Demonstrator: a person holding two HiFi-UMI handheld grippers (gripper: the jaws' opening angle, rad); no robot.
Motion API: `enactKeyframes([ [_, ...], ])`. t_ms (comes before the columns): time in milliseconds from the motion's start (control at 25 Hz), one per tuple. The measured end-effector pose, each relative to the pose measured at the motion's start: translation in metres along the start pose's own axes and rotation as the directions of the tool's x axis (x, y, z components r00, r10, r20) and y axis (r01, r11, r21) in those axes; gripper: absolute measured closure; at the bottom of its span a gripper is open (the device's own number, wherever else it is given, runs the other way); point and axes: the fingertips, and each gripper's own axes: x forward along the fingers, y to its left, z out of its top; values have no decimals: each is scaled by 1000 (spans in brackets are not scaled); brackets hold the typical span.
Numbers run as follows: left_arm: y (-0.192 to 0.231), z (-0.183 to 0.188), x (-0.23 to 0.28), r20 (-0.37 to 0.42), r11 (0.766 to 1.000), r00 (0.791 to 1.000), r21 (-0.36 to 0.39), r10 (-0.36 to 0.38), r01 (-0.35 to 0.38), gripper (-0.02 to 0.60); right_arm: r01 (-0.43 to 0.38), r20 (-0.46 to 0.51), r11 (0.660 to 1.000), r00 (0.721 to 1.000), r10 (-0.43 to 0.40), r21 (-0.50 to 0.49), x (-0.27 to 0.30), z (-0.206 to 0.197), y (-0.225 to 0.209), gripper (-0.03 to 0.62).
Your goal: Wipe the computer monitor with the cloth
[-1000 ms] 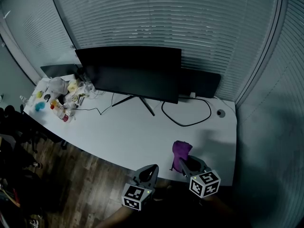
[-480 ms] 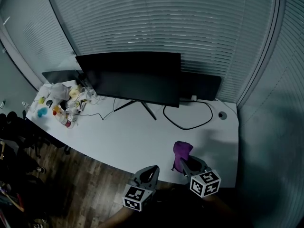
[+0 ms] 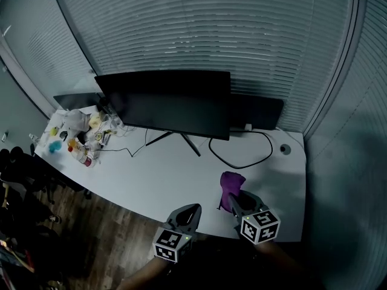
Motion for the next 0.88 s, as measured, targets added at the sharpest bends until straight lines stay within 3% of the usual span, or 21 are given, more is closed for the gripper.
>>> enactKeyframes([
  [480, 41, 15, 59, 1, 1000, 1000, 17, -10, 10, 577, 70, 37, 997, 997, -71, 24, 59, 21, -62, 499],
  [720, 71, 14, 85, -10, 993, 995, 55, -104, 104, 577, 201, 15, 978, 979, -202, 58, 106, 17, -96, 499],
  [880, 103, 5, 101, -31, 979, 982, 81, -184, 186, 577, 329, -2, 942, 944, -330, 68, 137, 13, -117, 499],
])
